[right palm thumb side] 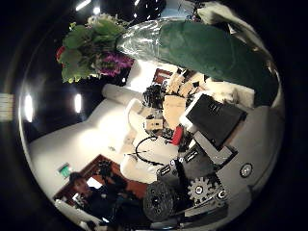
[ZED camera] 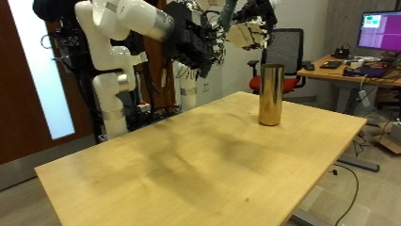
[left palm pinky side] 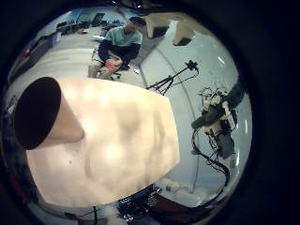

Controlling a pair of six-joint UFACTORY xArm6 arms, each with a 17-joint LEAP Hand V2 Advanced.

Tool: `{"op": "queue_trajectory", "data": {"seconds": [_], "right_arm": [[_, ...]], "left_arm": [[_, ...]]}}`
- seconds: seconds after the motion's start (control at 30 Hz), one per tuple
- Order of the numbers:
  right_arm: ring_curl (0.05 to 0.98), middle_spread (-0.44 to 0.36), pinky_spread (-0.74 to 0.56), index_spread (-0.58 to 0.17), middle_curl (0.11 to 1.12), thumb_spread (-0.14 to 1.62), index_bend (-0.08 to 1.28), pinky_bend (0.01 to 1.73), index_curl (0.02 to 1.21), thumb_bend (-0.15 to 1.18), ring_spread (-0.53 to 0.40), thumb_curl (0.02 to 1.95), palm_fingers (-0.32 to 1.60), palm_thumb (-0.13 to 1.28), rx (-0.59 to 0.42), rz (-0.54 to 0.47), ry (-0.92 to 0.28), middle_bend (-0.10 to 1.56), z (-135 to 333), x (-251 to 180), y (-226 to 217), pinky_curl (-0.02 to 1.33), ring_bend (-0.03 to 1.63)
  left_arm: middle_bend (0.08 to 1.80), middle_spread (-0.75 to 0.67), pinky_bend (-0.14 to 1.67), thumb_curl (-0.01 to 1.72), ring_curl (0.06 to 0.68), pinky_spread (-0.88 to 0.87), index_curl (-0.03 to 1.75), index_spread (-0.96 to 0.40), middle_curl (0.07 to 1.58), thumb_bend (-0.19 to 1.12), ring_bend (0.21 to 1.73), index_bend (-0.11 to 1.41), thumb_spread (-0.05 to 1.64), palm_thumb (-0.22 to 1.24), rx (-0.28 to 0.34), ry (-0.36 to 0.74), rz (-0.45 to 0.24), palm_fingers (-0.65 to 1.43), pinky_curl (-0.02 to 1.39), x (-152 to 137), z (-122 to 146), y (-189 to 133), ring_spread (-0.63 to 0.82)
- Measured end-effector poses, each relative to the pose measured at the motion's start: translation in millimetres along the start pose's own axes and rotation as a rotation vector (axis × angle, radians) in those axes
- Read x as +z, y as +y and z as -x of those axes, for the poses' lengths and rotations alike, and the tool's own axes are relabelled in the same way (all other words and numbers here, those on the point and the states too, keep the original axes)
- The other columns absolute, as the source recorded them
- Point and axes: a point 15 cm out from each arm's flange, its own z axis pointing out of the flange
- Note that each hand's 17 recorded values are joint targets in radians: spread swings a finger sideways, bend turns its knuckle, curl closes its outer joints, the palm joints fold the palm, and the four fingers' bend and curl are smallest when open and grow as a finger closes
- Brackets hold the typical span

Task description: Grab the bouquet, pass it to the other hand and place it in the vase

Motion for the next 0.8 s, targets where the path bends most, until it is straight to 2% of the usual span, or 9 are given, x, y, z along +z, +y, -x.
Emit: {"op": "queue_trajectory", "data": {"seconds": [0.27,0.6,0.8], "right_arm": [[0.684,-0.129,-0.28,-0.268,0.77,0.14,1.08,1.05,1.02,-0.02,-0.193,0.94,1.12,1.16,-0.028,0.066,-0.035,1.39,16,39,6,1.08,1.44],[0.694,-0.131,-0.29,-0.266,0.78,0.15,1.09,1.04,1.02,-0.02,-0.199,0.94,1.10,1.17,-0.032,0.092,-0.029,1.39,12,59,8,1.12,1.42],[0.709,-0.126,-0.29,-0.258,0.78,0.15,1.09,1.02,1.02,-0.02,-0.209,0.94,1.10,1.17,-0.050,0.095,-0.018,1.39,12,70,7,1.14,1.41]], "left_arm": [[0.21,0.38,0.20,0.34,0.197,0.48,0.31,0.24,0.33,-0.04,0.51,0.16,0.73,0.14,-0.006,0.053,-0.003,0.15,0.30,3,-6,-5,0.50],[0.27,0.36,0.20,0.34,0.201,0.46,0.29,0.26,0.35,-0.04,0.55,0.15,0.73,0.16,-0.026,0.156,0.021,0.20,0.31,8,-15,-6,0.49],[0.40,0.16,0.19,0.34,0.193,0.35,0.30,0.22,0.38,-0.04,0.57,0.17,0.74,0.19,-0.025,0.194,0.040,0.35,0.30,9,-24,-1,0.39]]}}
